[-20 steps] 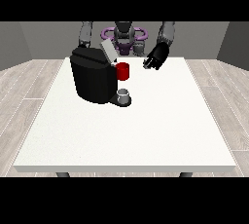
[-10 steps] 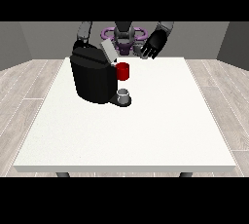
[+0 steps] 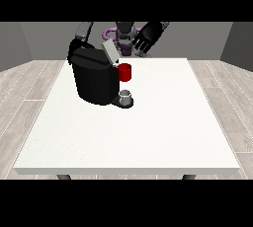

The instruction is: Insert the coffee pod into the coffee machine and close the lid

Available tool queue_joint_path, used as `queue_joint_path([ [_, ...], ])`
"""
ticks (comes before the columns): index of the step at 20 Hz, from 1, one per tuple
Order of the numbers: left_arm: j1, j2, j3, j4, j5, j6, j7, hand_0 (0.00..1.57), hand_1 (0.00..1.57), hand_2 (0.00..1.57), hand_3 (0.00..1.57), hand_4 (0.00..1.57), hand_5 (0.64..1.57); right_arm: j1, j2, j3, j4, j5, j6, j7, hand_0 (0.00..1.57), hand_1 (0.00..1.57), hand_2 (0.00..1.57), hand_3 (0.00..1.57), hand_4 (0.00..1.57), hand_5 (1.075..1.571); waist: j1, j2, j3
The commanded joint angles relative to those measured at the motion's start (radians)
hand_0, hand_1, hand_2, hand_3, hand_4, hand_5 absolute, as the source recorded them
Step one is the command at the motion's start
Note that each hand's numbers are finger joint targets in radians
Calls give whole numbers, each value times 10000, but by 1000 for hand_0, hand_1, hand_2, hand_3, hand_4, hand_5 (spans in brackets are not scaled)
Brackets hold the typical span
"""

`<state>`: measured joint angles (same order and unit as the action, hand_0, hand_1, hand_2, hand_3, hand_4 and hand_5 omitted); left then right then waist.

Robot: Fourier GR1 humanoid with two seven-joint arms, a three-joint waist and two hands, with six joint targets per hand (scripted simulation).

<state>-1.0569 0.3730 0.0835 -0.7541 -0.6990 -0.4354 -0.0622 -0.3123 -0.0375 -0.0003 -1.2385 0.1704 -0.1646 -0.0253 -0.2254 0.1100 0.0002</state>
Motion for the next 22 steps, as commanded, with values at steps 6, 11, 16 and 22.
queue_joint_path([
  [6, -942, 664, 284, 424, -281, 358, -97, 1247, 1247, 1299, 1249, 479, 1571, -670, -169, -145, -756, -63, -6, 186, 0, 0, 0, 0, 263, 1571, -783, 1080, -2],
  [11, -1538, 414, 343, 386, -213, 249, 292, 1290, 1290, 1319, 1261, 478, 1571, -869, -588, -623, -252, -415, 384, -198, 0, 0, 0, 0, 0, 1571, -715, 1430, 3],
  [16, -1724, 478, 321, 844, -369, 262, 288, 1188, 1188, 1266, 1227, 471, 1571, -1164, -57, -156, -658, 66, -256, 538, 0, 0, 0, 0, 100, 1571, -889, 1528, -1],
  [22, -1930, 229, 282, 858, -314, -14, 412, 1260, 1260, 1292, 1229, 433, 1571, -1241, -346, -566, -13, -142, -78, 173, 0, 0, 0, 0, 186, 1571, -582, 1755, 4],
])
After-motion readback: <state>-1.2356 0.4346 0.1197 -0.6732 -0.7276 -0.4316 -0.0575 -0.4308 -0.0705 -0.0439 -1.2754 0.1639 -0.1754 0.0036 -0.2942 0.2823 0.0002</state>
